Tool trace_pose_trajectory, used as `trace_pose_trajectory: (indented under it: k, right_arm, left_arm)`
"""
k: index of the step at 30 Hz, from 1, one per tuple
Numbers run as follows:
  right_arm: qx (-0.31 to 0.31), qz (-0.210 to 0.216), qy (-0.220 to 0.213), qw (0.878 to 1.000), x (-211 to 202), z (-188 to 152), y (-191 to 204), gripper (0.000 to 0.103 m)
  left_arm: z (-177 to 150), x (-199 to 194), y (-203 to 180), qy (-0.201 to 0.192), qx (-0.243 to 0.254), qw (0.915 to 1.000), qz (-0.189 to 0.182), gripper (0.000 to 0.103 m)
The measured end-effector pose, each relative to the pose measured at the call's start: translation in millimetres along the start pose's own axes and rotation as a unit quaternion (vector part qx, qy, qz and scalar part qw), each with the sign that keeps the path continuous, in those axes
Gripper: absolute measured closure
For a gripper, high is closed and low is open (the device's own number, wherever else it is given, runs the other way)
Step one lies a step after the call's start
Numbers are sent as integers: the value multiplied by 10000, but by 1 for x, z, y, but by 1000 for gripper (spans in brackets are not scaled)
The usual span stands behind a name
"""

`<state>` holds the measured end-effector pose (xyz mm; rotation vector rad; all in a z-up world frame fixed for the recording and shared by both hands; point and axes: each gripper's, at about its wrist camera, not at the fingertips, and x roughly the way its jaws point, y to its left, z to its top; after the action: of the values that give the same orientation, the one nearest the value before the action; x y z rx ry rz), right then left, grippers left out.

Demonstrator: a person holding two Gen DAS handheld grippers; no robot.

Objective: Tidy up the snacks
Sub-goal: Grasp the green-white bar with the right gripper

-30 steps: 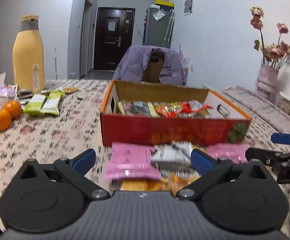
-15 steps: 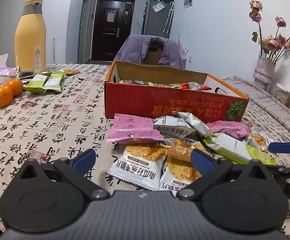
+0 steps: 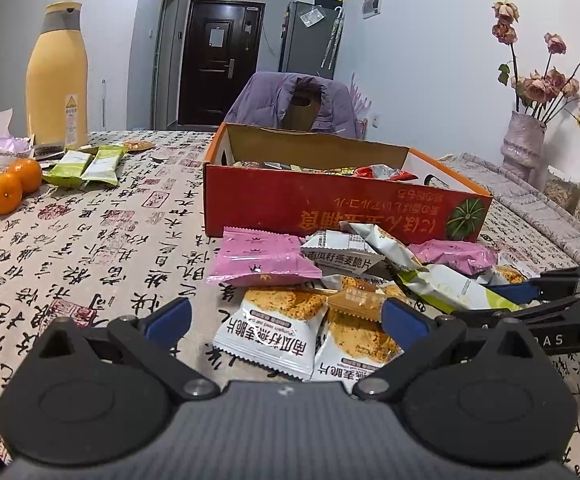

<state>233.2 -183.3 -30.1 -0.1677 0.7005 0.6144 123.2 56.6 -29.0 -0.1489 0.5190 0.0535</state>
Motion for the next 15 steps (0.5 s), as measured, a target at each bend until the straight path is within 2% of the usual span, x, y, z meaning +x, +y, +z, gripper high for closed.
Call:
trace_pose_trajectory:
  k: [3,4,5,15]
  right_arm:
    - [28,-70,-33,10000,-2,-2,3,54]
    - [32,-49,-57,10000,-3,-4,5,62]
    - [30,-17,-79,10000,-5,-5,6,64]
    - [578,-207,-597,9963,-30,-25,11,68]
  left_arm:
    - [0,1,1,31,-49,10000,-31,0]
    - [0,1,2,30,-50,10000,-28,0]
    - [0,1,1,29,-47,10000,-27,0]
    - [1,0,2,117,-71,9999,-1,0]
